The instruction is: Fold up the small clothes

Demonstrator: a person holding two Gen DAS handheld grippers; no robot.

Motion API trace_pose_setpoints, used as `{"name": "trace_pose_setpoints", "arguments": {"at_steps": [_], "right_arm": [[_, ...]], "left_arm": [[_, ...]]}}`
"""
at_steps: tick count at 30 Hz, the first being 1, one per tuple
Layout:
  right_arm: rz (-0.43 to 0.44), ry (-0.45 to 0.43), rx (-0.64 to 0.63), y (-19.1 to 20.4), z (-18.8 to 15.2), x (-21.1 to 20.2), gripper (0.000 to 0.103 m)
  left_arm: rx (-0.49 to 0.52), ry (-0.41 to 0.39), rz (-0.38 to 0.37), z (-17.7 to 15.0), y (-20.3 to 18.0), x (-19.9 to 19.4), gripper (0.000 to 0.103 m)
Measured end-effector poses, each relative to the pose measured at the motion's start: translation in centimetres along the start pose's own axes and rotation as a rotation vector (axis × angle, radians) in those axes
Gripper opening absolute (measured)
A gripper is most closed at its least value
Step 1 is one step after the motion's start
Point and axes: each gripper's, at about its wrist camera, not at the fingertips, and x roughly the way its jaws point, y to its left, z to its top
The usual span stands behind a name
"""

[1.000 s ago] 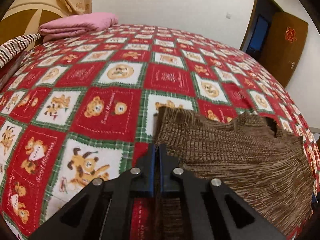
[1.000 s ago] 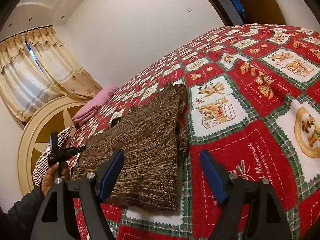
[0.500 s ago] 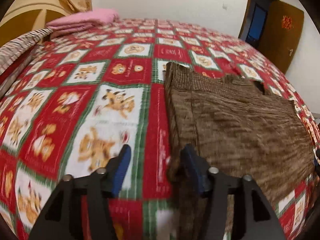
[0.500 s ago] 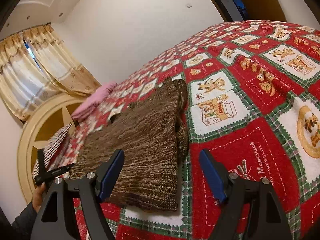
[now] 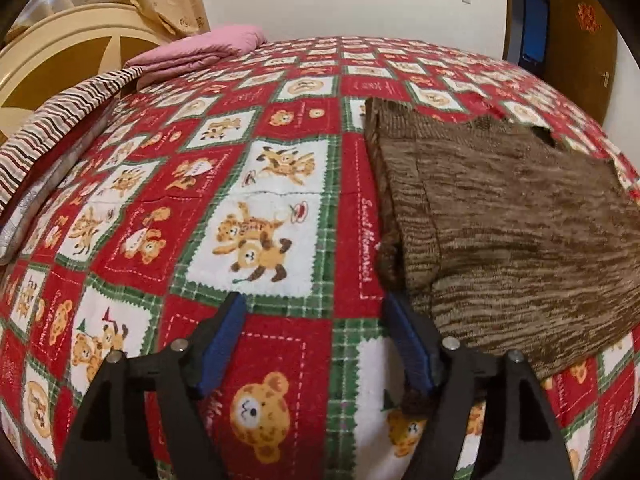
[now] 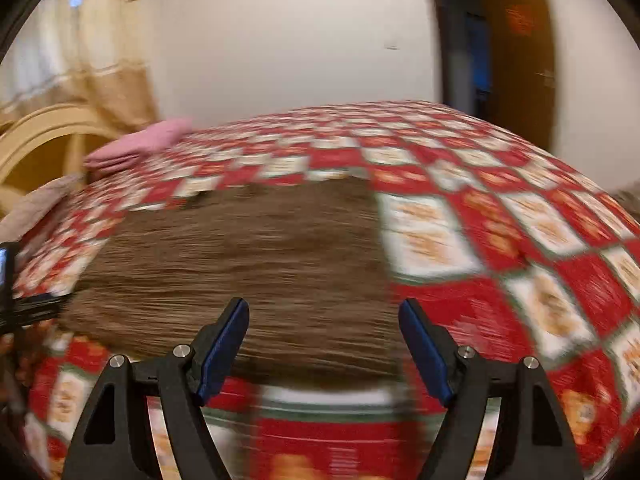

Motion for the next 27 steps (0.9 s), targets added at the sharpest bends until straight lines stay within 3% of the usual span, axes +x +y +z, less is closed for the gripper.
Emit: {"name": "trace_pose_setpoints", "arguments": {"at_steps": [3, 5, 8, 10, 13, 17, 20, 25, 27], "right_arm": [[0.022, 0.101, -0.164, 4.7, 0.1, 2.7, 0.078], [0.016, 0.227, -0.209, 6.1, -1.0, 5.5, 0.078], [-0.001, 0.256, -0.181, 6.0, -1.9, 5.3, 0.078], [-0.009, 0.295, -0.231, 6.6, -2.3, 4.4, 0.078], [-0.030, 0.303, -0.268, 7.8, -1.3, 4.0, 0.078], [0.109, 0.186, -0.260, 11.9, 0.9, 3.2, 0.078], [0.189, 0.188, -0.277, 15.9, 1.6, 5.8, 0.078], [0.122, 0.266, -0.297, 18.8, -0.3, 10.6, 0.078], [0.118, 0.279, -0.301, 19.0, -0.6, 10.2, 0.078]], "left_arm": [[0.065, -0.002, 0.056, -0.7, -1.1, -0.4, 0.077], [0.099, -0.014, 0.087, -1.4, -1.5, -0.9, 0.077], [0.109, -0.029, 0.093, -2.6, -1.3, -1.7, 0.077], [0.087, -0.033, 0.069, -3.0, -0.7, -1.9, 0.077], [0.071, -0.032, 0.060, -3.0, -0.6, -1.9, 0.078], [0.073, -0.040, 0.070, -3.1, -0.9, -2.0, 0.078], [0.068, -0.042, 0.067, -3.2, -0.8, -2.0, 0.078], [0.049, -0.049, 0.053, -3.5, -0.4, -2.2, 0.079], [0.044, -0.051, 0.045, -3.6, -0.3, -2.3, 0.079]]}}
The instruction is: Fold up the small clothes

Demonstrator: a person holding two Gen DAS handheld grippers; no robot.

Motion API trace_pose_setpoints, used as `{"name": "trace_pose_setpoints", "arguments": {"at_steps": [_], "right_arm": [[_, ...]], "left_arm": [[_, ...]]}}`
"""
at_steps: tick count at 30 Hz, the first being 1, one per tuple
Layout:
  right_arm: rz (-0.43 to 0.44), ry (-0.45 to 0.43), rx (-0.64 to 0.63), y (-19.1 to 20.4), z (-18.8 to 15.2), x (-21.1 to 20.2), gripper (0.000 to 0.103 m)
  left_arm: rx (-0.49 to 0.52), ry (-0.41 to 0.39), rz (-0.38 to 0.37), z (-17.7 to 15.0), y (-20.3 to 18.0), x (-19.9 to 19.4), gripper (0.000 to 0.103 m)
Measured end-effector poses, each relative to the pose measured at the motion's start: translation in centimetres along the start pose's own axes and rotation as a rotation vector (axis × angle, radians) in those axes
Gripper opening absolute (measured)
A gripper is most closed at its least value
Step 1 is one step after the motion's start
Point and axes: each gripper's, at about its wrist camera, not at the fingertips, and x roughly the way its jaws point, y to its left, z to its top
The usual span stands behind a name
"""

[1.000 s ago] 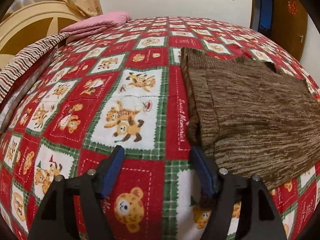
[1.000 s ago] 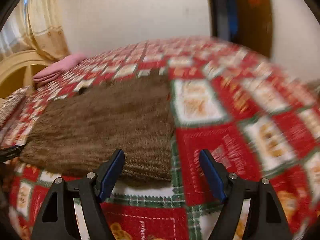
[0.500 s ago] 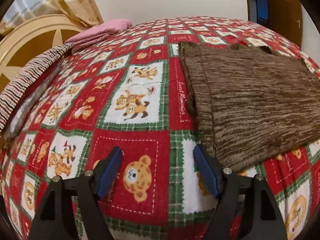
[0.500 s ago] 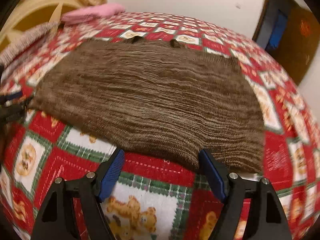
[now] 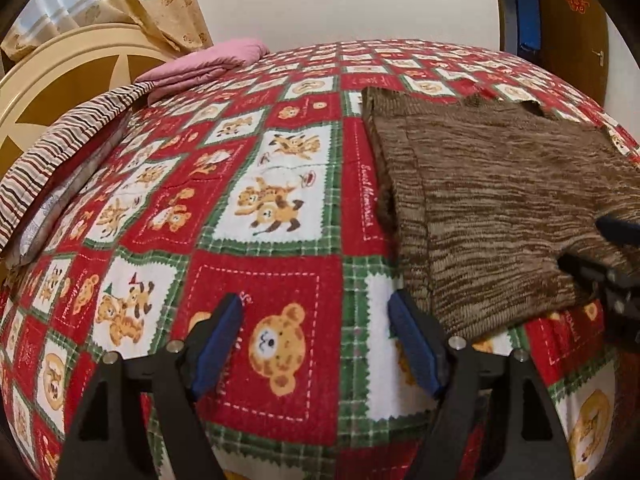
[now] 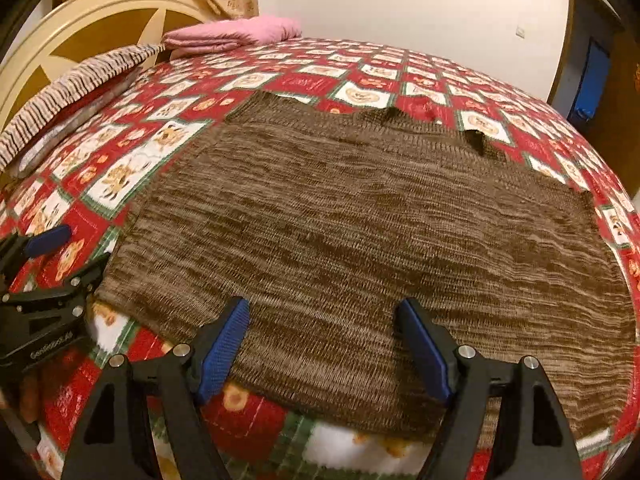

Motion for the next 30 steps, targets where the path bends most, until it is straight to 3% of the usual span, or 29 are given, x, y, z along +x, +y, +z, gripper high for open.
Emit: {"name": "trace_pose_setpoints", "arguments": {"at_steps": [15, 17, 19, 25, 30], "right_arm": [[-0.023, -0.017, -0.039, 1.3, -2.5, -2.0, 0.078], [-0.012, -0.030, -0.034, 1.1, -2.7, -2.3, 0.078], [0.013, -0.051, -0.023, 0.9, -3.1, -3.0, 0.078], [0.015, -0.097, -0.074, 2.0, -4.4, -4.9, 0.078], [0.030, -0.154, -0.176, 5.5, -3.7, -6.0, 0.078]], "left_arm": [[-0.006, -0.035, -0.017, -1.4, 0.3, -1.2, 0.079], [-0.046, -0.030, -0.047, -1.4, 1.1, -1.4, 0.086], [-0.097, -0.015, -0.086, -1.3, 2.3, -1.4, 0.102], [-0.173, -0.009, -0.132, -0.4, 4.9, -1.3, 0.103], [-0.159, -0.036, -0.077, 2.0, 6.3, -0.1, 0.103]]}}
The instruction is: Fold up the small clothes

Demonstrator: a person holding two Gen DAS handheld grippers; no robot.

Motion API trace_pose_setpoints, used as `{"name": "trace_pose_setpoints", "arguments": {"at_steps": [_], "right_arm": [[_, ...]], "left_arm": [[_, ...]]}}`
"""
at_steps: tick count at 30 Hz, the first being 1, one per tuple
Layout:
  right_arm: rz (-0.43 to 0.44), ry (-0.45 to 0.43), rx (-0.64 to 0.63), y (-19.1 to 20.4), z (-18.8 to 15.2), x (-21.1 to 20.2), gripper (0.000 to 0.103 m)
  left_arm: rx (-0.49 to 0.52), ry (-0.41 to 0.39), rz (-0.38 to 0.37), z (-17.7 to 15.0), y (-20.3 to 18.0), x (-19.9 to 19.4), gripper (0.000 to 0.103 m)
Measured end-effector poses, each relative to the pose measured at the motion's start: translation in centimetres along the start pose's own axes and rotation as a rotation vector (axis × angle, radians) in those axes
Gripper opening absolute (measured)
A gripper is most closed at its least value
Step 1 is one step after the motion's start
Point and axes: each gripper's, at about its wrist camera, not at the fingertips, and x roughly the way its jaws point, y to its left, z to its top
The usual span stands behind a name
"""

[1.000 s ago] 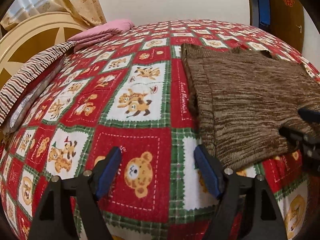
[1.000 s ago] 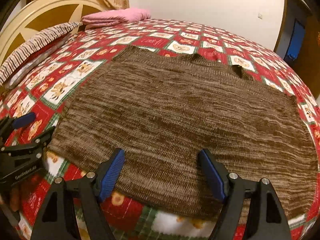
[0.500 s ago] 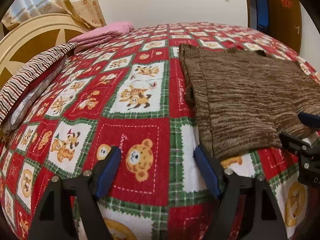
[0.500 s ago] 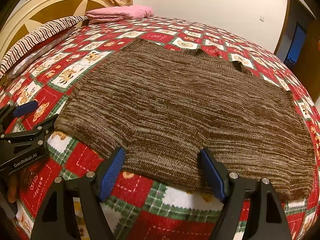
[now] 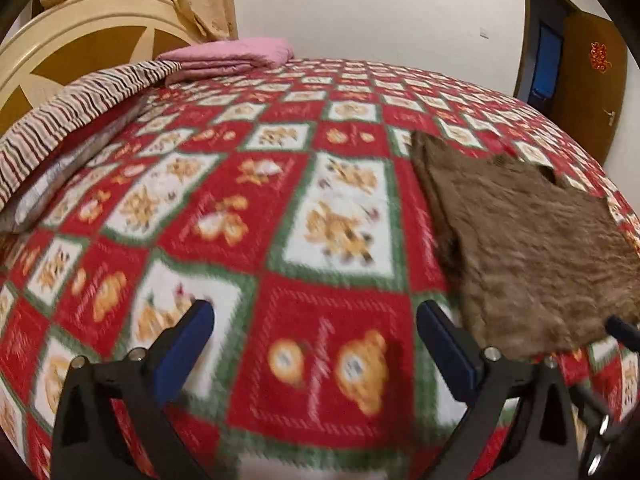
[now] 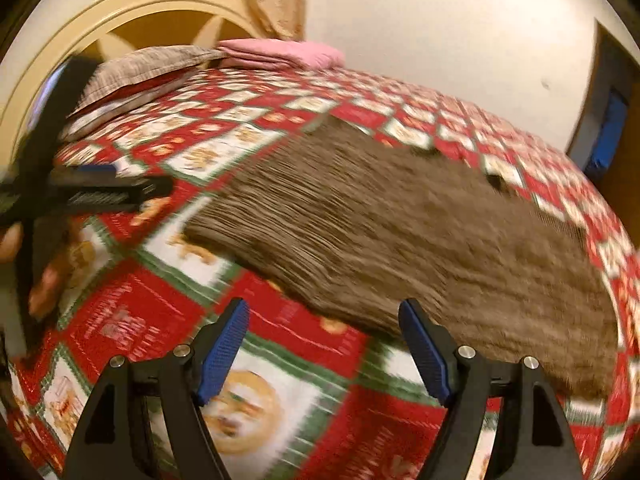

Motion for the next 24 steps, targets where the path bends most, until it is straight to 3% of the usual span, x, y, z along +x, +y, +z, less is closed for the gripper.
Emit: {"name": "trace_pose_setpoints", "arguments": {"at_steps": [6, 11, 19, 24], "right_arm": [[-0.109, -0.036, -0.220, 4.9, 1.3, 1.9, 0.078], [-0.163, -0.041, -0.278, 6.4, 3.1, 3.4, 0.078], [-0.226, -0.053, -0.369, 8.4, 3.8, 5.6, 0.077], [-0.159, -0.058, -0.372, 8.5, 3.6, 5.9, 0.050]], "left_arm": [[-0.078, 0.015, -0.065, 2.4, 1.6, 2.4, 0.103], [-0.108, 0.046, -0.148, 3.7, 0.9, 4.2, 0.103], [-0.121, 0.091, -0.394, 6.8, -0.8, 7.4, 0.103], [-0.118, 0.098, -0.472, 9.1, -3.0, 9.2, 0.101]]}}
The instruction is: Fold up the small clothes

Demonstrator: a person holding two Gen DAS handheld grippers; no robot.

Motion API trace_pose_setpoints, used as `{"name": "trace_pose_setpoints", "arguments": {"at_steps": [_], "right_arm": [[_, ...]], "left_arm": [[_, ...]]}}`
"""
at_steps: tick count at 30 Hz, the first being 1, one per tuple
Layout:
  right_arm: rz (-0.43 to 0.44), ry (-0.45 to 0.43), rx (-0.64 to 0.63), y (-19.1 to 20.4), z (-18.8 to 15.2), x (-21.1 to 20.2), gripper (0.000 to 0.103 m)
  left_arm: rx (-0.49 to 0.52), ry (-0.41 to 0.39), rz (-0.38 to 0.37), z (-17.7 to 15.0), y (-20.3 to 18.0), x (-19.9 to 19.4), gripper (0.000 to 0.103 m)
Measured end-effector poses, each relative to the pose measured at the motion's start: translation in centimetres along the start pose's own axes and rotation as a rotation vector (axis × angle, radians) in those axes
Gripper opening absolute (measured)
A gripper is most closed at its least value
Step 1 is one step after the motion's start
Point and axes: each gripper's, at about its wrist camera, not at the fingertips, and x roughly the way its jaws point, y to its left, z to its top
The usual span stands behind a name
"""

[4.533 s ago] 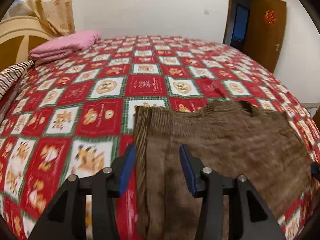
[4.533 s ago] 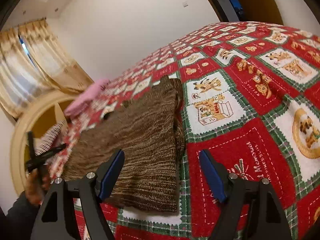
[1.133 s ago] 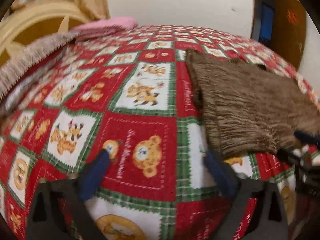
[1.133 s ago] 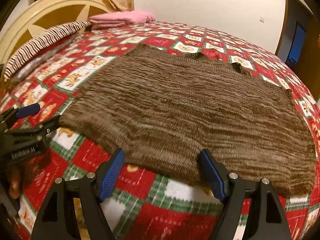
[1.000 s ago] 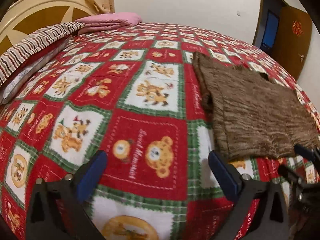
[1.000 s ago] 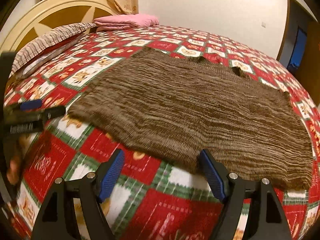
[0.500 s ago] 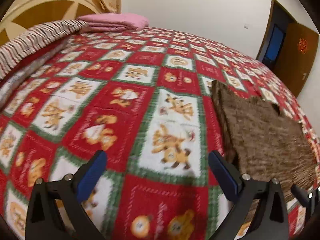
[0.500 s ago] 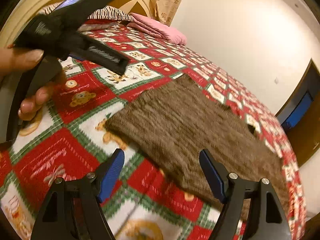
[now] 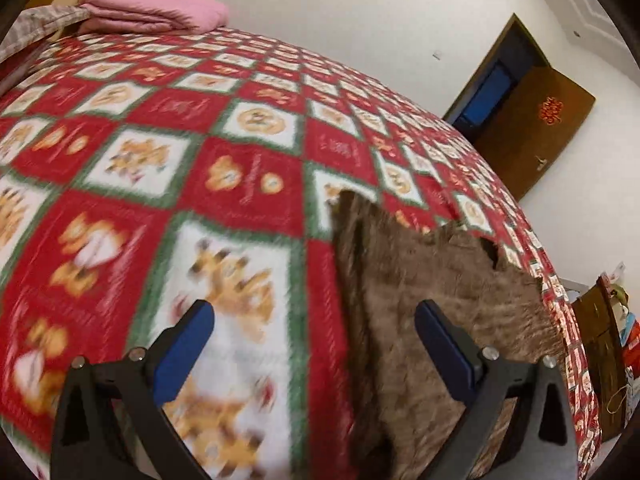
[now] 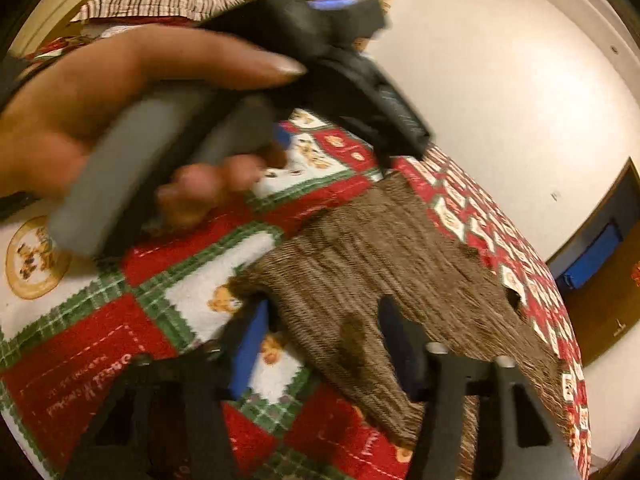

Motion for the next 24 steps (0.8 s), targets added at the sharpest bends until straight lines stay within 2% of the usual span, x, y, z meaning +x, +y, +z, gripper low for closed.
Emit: {"name": "trace_pose_setpoints", "arguments": {"at_steps": [3, 6, 11, 12, 13, 15, 18, 22, 24], "right_arm": [[-0.007, -0.013, -0.018, 0.6, -0.1, -0.1, 0.041], [-0.001, -0.016, -0.015, 0.9, -0.2, -0.2, 0.039], [0.019, -0.019, 0.007, 0.8, -0.3, -0.3, 0.038], [0.024, -0.020, 0.005, 0.8, -0.3, -0.2, 0.035], [0.031, -0.021, 0.001, 0.9, -0.4, -0.1, 0.033], [0.045, -0.028, -0.008, 1.0, -0.4, -0.2, 0.020], [0.073, -0.051, 0.003, 0.5, -0.4, -0.8, 0.008], [0.132, -0.093, 0.098, -1.6, -0.5, -2.4, 0.005], [0.175, -0.106, 0.167, -2.9, -0.6, -3.4, 0.005]], "left_arm": [[0.006, 0.023, -0.007, 1.2, -0.8, 1.7, 0.092], [0.036, 0.033, 0.007, 1.9, -1.7, 3.1, 0.088], [0.092, 0.075, 0.026, 2.3, -2.8, 4.9, 0.073], [0.116, 0.073, 0.044, 2.2, -3.2, 5.1, 0.064], [0.124, 0.074, 0.045, 2.3, -3.3, 5.2, 0.039], [0.135, 0.093, 0.048, 2.5, -3.4, 5.3, 0.011], [0.102, 0.087, 0.043, 2.8, -3.3, 4.6, 0.009], [0.112, 0.068, 0.059, 3.0, -4.1, 3.6, 0.008], [0.084, 0.067, 0.038, 3.5, -4.2, 3.0, 0.008]]}}
